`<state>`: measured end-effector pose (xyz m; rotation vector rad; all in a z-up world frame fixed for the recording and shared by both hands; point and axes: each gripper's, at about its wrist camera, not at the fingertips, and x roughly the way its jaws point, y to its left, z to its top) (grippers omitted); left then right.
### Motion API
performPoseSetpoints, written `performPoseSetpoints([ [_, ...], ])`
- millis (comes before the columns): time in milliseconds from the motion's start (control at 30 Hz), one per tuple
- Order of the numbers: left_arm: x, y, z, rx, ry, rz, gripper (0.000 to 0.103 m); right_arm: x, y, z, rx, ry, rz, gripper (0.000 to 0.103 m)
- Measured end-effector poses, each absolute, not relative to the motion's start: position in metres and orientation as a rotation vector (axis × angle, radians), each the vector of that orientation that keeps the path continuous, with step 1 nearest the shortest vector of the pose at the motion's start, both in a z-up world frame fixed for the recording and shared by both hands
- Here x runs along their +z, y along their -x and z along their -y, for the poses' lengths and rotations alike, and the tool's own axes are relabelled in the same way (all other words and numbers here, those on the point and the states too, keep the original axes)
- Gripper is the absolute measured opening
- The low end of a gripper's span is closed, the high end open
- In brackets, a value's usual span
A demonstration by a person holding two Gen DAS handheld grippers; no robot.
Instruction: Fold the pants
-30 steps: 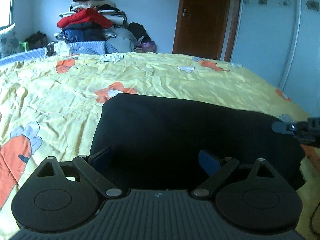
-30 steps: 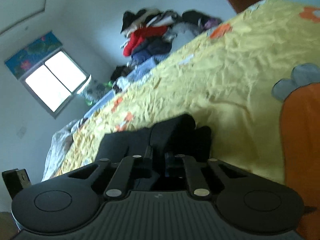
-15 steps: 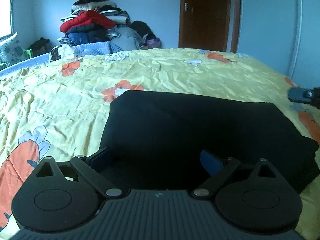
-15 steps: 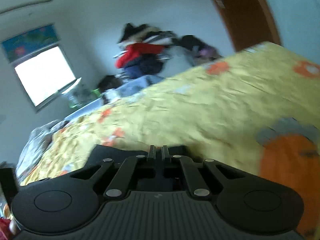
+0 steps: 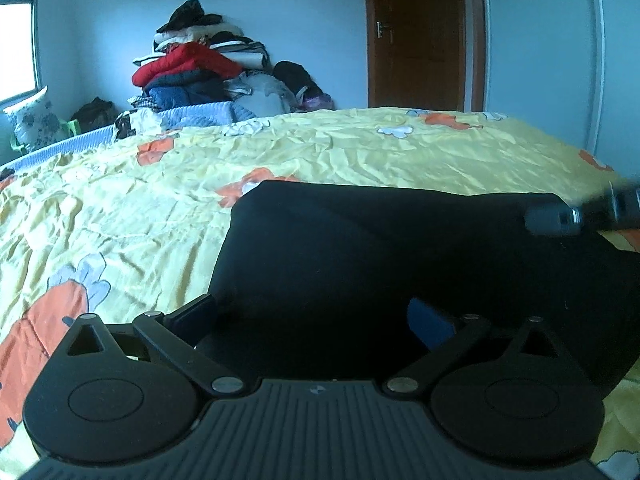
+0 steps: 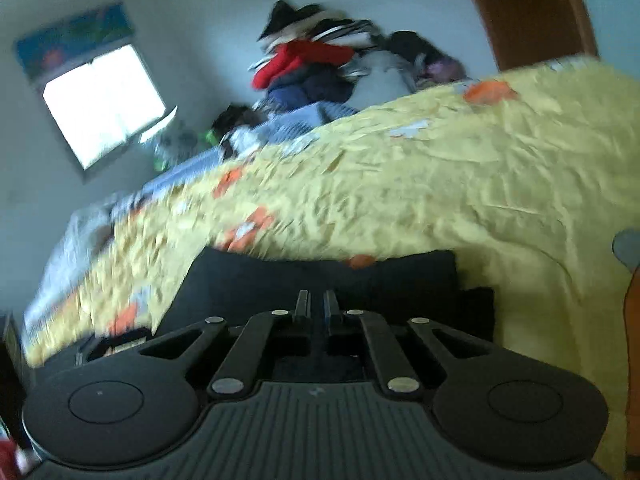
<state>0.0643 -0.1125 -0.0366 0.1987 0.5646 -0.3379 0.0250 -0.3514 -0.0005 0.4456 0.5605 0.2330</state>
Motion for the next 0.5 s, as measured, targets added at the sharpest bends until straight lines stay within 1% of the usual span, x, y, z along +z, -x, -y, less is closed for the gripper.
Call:
performPoseSetpoints([
  [100, -0.037, -0.064, 0.114, -0.325, -0.207, -0.566, 0.103, -0.012, -0.023, 0.334, 0.245, -0.34, -0.601, 0.007],
  [233, -0.038, -0.064, 0.114, -0.318, -0.205, -0.568, 0.103, -0.023, -0.015, 0.335, 0.228, -0.386, -0.531, 0.008],
  [500, -0.039, -0.065, 0.111, -0.302, -0.189, -0.581, 0.103, -0.019, -0.011, 0.317, 0.167, -0.278, -0.513, 0.008],
])
